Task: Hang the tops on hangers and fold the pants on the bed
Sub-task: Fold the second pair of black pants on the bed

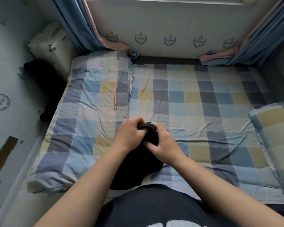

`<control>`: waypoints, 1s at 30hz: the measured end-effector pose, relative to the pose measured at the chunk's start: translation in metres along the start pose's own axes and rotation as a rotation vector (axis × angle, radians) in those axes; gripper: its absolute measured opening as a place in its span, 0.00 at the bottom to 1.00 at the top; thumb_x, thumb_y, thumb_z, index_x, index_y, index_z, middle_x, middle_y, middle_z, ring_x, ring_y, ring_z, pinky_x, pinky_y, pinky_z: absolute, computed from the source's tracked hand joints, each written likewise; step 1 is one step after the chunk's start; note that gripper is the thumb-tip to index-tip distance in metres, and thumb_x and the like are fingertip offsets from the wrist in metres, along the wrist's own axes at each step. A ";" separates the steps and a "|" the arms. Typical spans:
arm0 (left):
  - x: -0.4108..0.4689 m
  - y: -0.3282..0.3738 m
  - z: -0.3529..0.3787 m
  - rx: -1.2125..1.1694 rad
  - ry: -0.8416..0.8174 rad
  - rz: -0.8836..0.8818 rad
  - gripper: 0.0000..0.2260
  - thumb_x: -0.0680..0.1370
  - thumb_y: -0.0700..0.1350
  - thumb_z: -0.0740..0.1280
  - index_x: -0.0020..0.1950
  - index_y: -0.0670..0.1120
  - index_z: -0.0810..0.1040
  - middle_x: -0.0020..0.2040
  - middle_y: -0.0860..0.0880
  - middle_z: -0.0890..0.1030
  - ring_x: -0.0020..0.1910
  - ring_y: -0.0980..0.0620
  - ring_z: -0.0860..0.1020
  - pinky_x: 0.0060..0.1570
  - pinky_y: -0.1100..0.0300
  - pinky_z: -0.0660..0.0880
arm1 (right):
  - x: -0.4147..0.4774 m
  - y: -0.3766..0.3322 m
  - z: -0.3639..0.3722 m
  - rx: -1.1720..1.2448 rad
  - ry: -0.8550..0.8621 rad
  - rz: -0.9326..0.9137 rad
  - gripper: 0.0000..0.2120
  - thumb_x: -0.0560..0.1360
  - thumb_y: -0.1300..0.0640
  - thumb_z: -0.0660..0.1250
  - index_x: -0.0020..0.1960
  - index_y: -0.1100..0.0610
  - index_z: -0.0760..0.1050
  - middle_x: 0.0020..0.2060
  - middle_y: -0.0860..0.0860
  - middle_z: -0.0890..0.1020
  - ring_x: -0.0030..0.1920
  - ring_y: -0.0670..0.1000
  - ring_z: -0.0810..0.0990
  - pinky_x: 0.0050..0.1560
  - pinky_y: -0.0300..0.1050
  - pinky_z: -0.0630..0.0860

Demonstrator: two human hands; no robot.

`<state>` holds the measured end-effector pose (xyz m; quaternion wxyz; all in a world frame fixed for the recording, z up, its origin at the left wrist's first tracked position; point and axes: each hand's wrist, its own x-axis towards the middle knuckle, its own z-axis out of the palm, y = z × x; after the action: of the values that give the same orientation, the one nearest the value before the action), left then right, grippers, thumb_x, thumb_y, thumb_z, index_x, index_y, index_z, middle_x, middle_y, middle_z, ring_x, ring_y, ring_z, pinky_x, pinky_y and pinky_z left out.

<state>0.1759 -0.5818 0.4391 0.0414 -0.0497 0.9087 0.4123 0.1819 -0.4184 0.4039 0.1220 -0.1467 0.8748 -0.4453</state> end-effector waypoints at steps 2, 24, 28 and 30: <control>0.002 -0.001 -0.003 -0.001 -0.010 0.020 0.01 0.72 0.40 0.70 0.42 0.46 0.79 0.37 0.48 0.82 0.41 0.46 0.79 0.44 0.54 0.75 | 0.007 -0.004 -0.004 -0.076 0.096 0.035 0.14 0.72 0.61 0.65 0.58 0.54 0.76 0.50 0.53 0.82 0.52 0.56 0.79 0.53 0.50 0.74; -0.011 -0.162 0.017 0.418 0.197 -0.395 0.13 0.73 0.33 0.61 0.49 0.47 0.81 0.52 0.44 0.80 0.54 0.40 0.74 0.44 0.53 0.72 | -0.004 0.133 -0.092 -0.390 0.240 0.551 0.15 0.69 0.71 0.60 0.45 0.56 0.80 0.46 0.59 0.83 0.50 0.60 0.79 0.46 0.46 0.71; -0.015 -0.169 0.016 0.390 0.206 -0.473 0.13 0.73 0.33 0.61 0.50 0.47 0.79 0.54 0.44 0.76 0.55 0.40 0.74 0.46 0.50 0.74 | -0.025 0.156 -0.080 -0.531 0.141 0.629 0.14 0.71 0.69 0.59 0.48 0.55 0.79 0.48 0.55 0.77 0.56 0.61 0.76 0.50 0.49 0.75; -0.018 -0.175 0.016 0.367 0.195 -0.539 0.11 0.73 0.32 0.61 0.49 0.46 0.76 0.54 0.44 0.74 0.53 0.40 0.75 0.45 0.50 0.74 | -0.030 0.161 -0.077 -0.587 0.127 0.655 0.12 0.72 0.68 0.59 0.45 0.53 0.76 0.46 0.51 0.71 0.56 0.59 0.74 0.47 0.48 0.73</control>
<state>0.2164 -0.6831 0.3006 0.0700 -0.3192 0.9216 0.2096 0.1595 -0.2603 0.3196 0.1558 0.1372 0.9703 -0.1241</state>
